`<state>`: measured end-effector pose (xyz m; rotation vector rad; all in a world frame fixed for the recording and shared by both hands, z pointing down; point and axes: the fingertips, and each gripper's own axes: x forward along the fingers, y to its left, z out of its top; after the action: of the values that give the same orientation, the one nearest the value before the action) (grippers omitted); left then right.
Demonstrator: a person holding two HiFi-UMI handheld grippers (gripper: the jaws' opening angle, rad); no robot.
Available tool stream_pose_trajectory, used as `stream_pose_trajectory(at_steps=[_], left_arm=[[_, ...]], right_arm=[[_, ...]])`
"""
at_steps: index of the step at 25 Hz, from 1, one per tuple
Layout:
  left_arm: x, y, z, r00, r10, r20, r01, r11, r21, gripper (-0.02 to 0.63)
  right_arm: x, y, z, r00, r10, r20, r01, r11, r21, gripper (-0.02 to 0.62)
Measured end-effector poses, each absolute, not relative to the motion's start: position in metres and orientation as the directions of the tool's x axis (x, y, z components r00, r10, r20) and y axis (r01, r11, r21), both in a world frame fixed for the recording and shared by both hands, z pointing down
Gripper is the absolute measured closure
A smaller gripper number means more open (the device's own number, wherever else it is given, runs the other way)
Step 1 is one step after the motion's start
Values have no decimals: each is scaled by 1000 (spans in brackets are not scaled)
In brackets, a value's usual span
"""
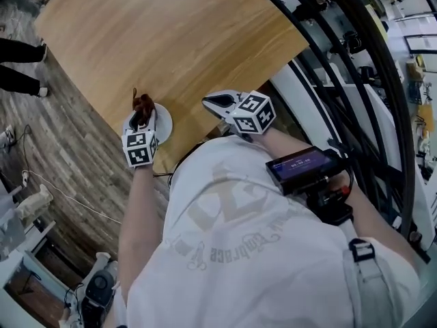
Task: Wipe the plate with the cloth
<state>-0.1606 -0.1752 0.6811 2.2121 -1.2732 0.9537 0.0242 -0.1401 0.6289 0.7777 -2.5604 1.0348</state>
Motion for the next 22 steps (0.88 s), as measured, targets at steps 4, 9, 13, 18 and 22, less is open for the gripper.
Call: stream_pose_trajectory(at_steps=[4, 9, 13, 18, 22], left_arm=[[-140, -161, 678, 418, -553, 721, -837, -543, 69, 437], [-116, -136, 678, 471, -513, 718, -799, -593, 100, 437], [-109, -115, 676, 503, -471, 725, -766, -631, 123, 437], [-128, -87, 673, 476, -489, 731, -796, -593, 121, 437], [-148, -74, 677, 422, -515, 746, -837, -538, 102, 437]], right_arm=[[19, -133, 632, -829, -362, 426, -556, 610, -565, 581], [15, -129, 634, -840, -346, 418, -539, 624, -566, 581], [6, -123, 631, -843, -330, 424, -532, 631, -565, 581], [-17, -116, 627, -865, -283, 415, -488, 669, -561, 581], [-29, -117, 629, -878, -247, 409, -456, 691, -561, 581]])
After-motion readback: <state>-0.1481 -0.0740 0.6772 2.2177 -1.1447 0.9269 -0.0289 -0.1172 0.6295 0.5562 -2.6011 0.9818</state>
